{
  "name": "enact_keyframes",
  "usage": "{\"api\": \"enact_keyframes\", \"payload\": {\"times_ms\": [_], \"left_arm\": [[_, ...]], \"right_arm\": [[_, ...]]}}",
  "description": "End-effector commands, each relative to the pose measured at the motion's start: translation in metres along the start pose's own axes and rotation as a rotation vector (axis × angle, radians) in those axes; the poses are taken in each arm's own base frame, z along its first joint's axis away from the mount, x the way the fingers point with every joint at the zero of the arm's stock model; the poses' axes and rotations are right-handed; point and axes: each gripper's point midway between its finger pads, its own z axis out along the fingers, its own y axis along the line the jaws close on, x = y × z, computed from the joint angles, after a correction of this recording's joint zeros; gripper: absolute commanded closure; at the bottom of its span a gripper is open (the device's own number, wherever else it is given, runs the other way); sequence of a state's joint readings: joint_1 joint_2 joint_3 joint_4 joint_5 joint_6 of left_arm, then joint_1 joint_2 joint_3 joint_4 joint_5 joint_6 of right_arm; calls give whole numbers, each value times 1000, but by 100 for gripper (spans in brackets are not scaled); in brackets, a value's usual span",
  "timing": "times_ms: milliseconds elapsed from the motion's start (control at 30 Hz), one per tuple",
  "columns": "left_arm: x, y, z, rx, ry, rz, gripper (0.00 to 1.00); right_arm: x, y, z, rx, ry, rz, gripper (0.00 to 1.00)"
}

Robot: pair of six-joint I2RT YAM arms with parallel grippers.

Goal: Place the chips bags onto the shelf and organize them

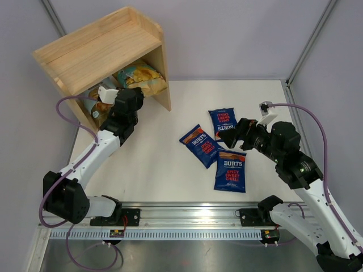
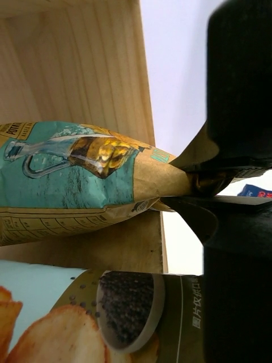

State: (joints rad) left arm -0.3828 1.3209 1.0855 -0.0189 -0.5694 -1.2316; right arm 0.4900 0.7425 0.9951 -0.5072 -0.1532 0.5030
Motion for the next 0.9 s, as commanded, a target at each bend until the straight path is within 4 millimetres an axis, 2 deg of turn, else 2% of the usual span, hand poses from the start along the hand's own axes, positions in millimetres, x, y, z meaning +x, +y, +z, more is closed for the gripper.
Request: {"api": "enact_keyframes", "payload": {"times_ms": [0,33,267,300,367,467,533,600,633,867], "left_arm": [[7,14,9,-36,24,-51,95],[6,9,10,-28,23,-59,95],[12,8,16,-39,41,-16,89],[16,19,18,-81,50,8,90],[12,27,18,-113,19,30,90],[8,40,15,-164,7,78,77],[4,38,9,-160,-4,88,67],[2,37,7,-156,-9,89,63],[1,35,6,-150,-9,88,58],[-10,14,-8,-108,-26,122,42]], "right_arm": [[-6,11,0,-57,-28,-3,1],[-5,11,-1,-58,-26,-1,1],[-7,12,-4,-61,-36,-2,1],[-4,11,-2,-62,-25,0,1],[-1,10,-1,-64,-20,4,1],[0,9,-2,-60,-17,4,1],[0,10,-4,-61,-20,2,1],[-2,10,-6,-58,-26,0,1],[-3,11,-7,-61,-28,0,1],[-2,10,-11,-57,-28,0,1]]}}
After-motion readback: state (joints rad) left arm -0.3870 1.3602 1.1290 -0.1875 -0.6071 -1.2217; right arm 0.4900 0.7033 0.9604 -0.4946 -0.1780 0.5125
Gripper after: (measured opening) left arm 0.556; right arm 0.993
